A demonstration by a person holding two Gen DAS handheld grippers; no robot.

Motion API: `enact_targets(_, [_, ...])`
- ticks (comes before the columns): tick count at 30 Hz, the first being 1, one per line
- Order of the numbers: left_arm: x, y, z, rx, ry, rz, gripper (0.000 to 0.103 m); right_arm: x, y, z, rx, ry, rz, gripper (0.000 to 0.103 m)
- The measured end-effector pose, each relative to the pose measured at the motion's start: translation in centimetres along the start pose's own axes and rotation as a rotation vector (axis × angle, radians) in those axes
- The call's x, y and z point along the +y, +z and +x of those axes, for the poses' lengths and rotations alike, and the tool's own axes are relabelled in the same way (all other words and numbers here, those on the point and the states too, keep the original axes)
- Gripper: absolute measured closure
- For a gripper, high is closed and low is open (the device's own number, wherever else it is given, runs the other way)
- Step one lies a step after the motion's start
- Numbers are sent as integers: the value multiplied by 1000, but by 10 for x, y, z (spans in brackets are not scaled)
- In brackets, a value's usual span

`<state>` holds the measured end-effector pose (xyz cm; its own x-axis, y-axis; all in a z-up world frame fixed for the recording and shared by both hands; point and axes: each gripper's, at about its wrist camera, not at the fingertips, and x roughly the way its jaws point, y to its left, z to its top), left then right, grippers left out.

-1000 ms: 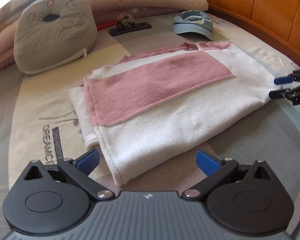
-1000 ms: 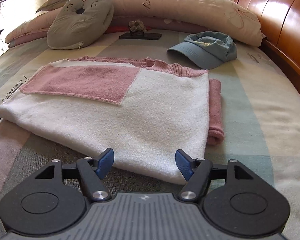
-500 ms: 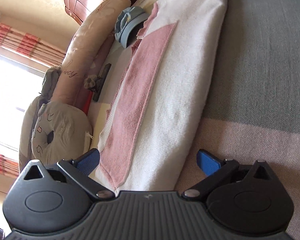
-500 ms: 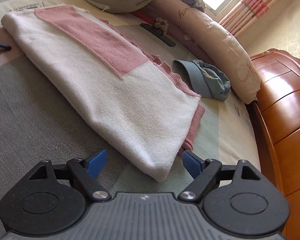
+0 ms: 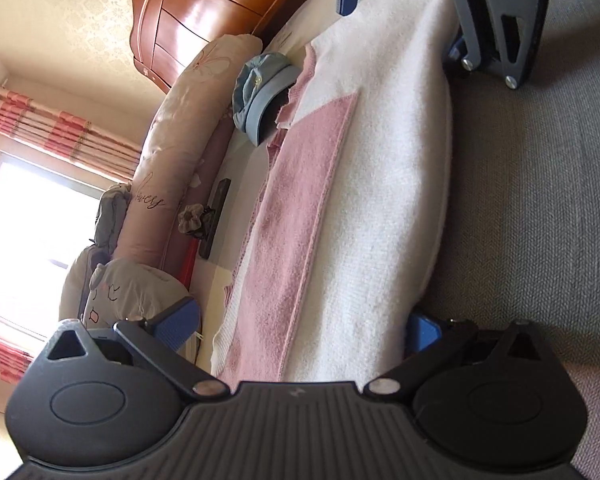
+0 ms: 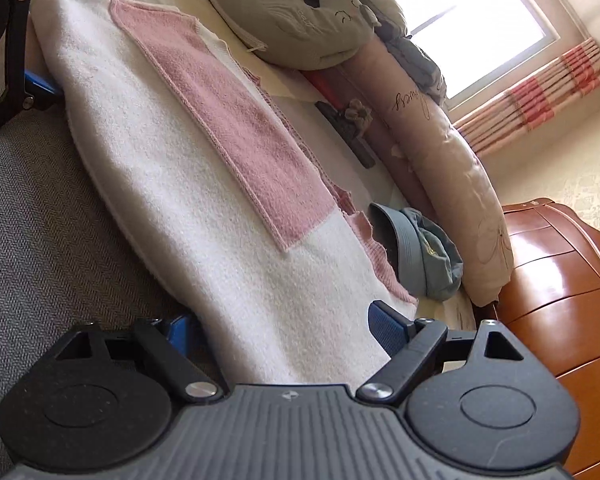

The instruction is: Fold clothes

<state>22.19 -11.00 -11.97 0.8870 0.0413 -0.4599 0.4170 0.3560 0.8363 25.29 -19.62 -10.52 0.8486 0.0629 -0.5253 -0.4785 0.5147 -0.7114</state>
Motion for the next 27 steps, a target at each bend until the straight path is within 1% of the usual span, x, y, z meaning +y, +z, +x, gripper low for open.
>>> enact_targets(2, [4, -6, 1, 24, -1, -10, 0, 0, -1, 0, -6, -4, -28, 13])
enact_targets(6, [12, -36, 3, 121, 53, 19, 0, -10, -19, 5, 21, -24, -47, 12])
enact_targets(7, [14, -42, 2, 135, 56, 16, 0, -14, -24, 7, 31, -31, -43, 12])
enact_targets(10, [8, -43, 0, 135, 73, 62, 0, -25, -34, 12, 57, -41, -17, 12])
enact_targets(12, [-1, -36, -1, 110, 101, 129, 1, -24, -31, 15, 64, -48, -23, 12])
enact_targets(13, [-5, -32, -2, 94, 114, 160, 1, -19, -28, 18, 59, -61, -49, 12])
enact_targets(17, [-14, -11, 4, 58, 106, 211, 4, 0, -14, 29, 23, -100, -173, 13])
enact_targets(19, [-14, -6, 7, 56, 96, 222, 5, 0, -8, 35, 11, -97, -207, 13])
enact_targets(21, [-9, -7, 9, 77, 75, 201, 5, -3, -7, 38, 4, -88, -222, 13])
enact_targets(22, [-6, -10, 9, 91, 67, 196, 5, -5, -9, 39, 5, -82, -221, 13])
enact_targets(25, [-2, -24, 10, 127, 62, 237, 4, -10, -16, 40, 3, -73, -245, 13])
enact_targets(27, [0, -28, 11, 133, 42, 203, 6, -12, -20, 40, -4, -53, -254, 16])
